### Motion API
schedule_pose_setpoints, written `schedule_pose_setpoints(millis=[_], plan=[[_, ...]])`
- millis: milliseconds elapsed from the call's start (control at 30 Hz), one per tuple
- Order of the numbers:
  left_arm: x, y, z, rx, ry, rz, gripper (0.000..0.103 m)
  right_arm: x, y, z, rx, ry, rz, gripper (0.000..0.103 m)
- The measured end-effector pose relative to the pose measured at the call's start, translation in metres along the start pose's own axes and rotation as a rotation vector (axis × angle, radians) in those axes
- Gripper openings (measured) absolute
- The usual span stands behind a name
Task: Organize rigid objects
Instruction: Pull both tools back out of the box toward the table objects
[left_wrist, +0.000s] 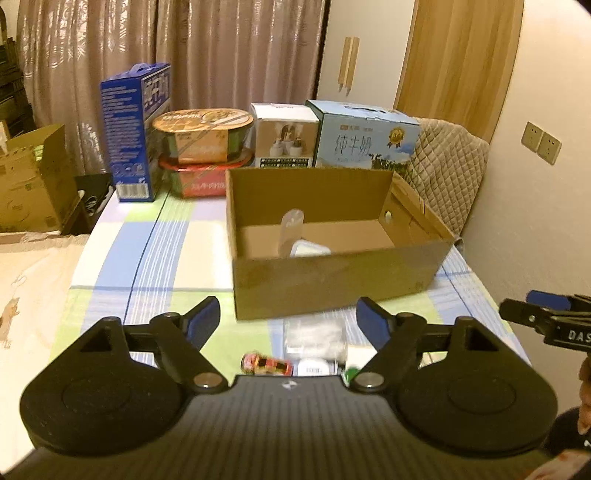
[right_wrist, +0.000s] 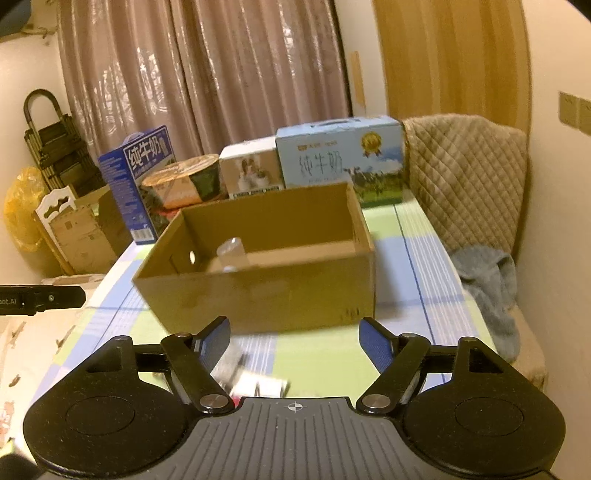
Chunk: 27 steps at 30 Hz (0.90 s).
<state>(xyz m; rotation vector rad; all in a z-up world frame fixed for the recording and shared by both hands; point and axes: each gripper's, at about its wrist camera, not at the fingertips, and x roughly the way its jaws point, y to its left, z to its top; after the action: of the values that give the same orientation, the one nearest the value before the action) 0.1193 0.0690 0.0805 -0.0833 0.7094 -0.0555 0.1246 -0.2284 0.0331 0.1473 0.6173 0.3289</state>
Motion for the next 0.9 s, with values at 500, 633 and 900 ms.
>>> schedule_pose_setpoints(millis=[500,633,900], plan=[[-0.031,-0.015,-0.071,-0.018,0.079,0.004,0.098,-0.058,-0.006,-0.079,-0.004,0.09,-0.059,0.077],[-0.029,-0.02,-0.079,0.005,0.094,0.02,0.102,-0.061,-0.009,-0.087,0.003,0.1,-0.06,0.078],[-0.018,-0.027,-0.09,0.041,0.132,0.033,0.102,-0.061,-0.013,-0.088,0.015,0.099,-0.06,0.078]])
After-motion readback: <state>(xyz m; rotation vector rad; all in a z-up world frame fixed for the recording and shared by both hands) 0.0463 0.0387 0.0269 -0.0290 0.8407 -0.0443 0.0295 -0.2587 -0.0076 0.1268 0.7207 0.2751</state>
